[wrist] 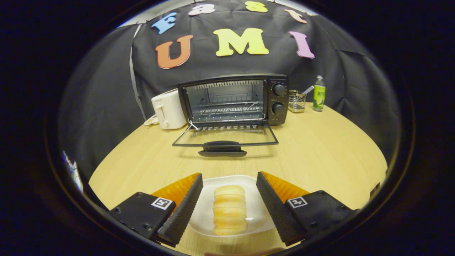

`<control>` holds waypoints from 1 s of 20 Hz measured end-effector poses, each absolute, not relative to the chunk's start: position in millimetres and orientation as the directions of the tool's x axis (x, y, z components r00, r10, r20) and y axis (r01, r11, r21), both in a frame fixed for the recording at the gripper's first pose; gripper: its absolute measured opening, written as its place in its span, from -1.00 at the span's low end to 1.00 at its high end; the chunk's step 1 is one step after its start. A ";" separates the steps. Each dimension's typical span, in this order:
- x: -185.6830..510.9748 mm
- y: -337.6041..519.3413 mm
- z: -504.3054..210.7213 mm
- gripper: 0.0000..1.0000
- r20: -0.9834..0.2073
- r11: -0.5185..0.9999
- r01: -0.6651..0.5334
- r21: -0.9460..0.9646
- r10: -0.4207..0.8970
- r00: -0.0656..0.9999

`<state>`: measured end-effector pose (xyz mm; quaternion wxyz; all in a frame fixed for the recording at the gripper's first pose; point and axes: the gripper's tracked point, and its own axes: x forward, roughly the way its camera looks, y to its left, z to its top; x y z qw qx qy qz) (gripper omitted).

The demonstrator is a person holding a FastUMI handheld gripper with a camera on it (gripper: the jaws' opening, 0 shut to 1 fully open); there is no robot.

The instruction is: Open the toaster oven, put the food inside, and close the toaster oven door.

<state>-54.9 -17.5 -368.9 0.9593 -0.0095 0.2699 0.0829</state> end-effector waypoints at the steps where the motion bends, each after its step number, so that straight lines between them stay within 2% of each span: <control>1: -63.5 -16.0 -376.1 1.00 -0.529 0.985 -0.174 0.016 0.156 0.834; 10: -76.8 -31.8 -412.7 1.00 -0.614 0.995 -0.101 -0.022 0.066 0.787; 12: -74.7 -28.9 -409.7 0.89 -0.618 0.993 -0.116 -0.007 0.088 0.781; 16: -79.1 -24.6 -409.4 0.41 -0.632 0.991 -0.094 0.097 0.134 0.764; 20: -79.2 -20.6 -403.8 0.30 -0.631 0.981 -0.092 0.170 0.180 0.754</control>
